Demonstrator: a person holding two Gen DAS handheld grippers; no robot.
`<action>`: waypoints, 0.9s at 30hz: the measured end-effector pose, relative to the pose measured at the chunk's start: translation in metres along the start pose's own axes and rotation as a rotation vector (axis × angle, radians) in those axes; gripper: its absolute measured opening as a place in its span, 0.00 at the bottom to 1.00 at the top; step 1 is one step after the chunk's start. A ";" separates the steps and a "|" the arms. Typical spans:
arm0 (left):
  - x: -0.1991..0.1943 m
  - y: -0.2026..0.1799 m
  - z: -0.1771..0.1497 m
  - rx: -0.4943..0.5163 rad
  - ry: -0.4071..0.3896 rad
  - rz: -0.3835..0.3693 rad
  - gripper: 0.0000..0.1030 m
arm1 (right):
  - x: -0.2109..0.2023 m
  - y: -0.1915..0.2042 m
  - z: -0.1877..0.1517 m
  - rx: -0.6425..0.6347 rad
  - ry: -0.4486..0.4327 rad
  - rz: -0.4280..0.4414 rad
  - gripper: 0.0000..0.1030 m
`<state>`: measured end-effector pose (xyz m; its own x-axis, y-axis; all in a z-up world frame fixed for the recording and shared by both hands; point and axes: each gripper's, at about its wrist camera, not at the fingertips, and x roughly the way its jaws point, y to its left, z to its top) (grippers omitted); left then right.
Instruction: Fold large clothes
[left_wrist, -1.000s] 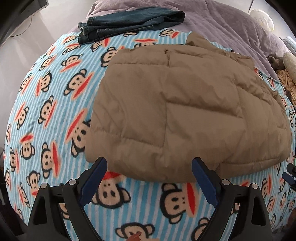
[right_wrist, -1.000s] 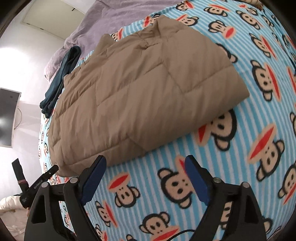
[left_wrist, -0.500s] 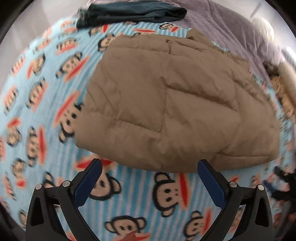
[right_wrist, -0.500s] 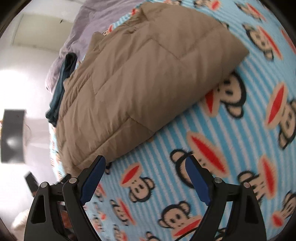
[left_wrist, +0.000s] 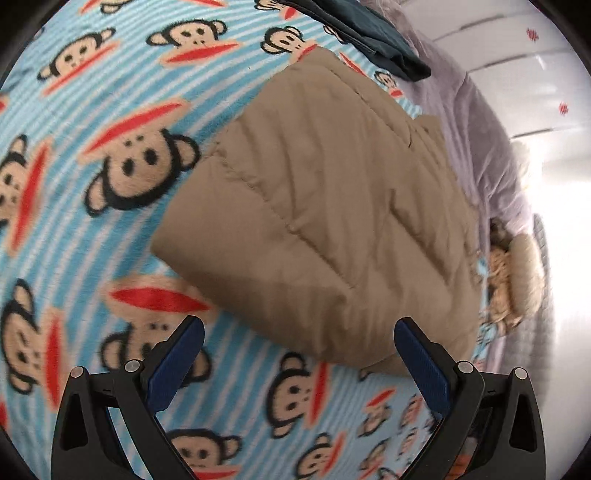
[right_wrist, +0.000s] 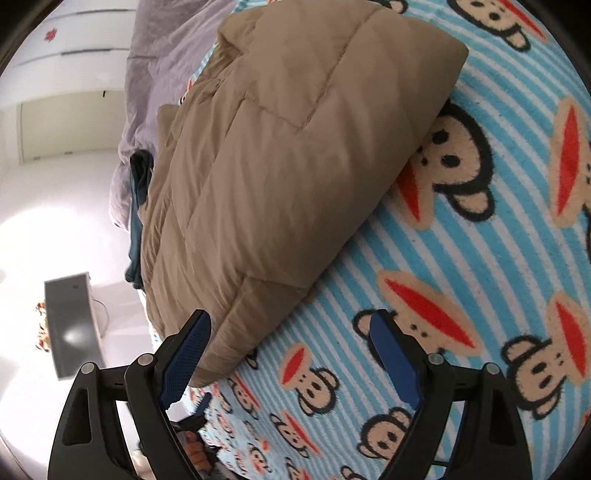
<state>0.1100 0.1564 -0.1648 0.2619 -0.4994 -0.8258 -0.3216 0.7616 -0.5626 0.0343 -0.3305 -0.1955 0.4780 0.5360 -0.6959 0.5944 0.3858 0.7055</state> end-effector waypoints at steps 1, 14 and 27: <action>0.001 -0.001 0.001 -0.004 -0.006 -0.011 1.00 | 0.001 0.000 0.002 0.004 -0.001 0.006 0.87; 0.026 0.008 0.018 -0.006 -0.066 0.009 1.00 | 0.029 0.000 0.028 0.035 0.034 0.099 0.87; 0.055 -0.005 0.031 -0.065 -0.190 -0.018 1.00 | 0.078 0.009 0.051 0.037 0.032 0.203 0.88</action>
<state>0.1540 0.1375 -0.2059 0.4327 -0.4211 -0.7971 -0.3717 0.7222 -0.5833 0.1102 -0.3236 -0.2500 0.5701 0.6233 -0.5353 0.5116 0.2404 0.8249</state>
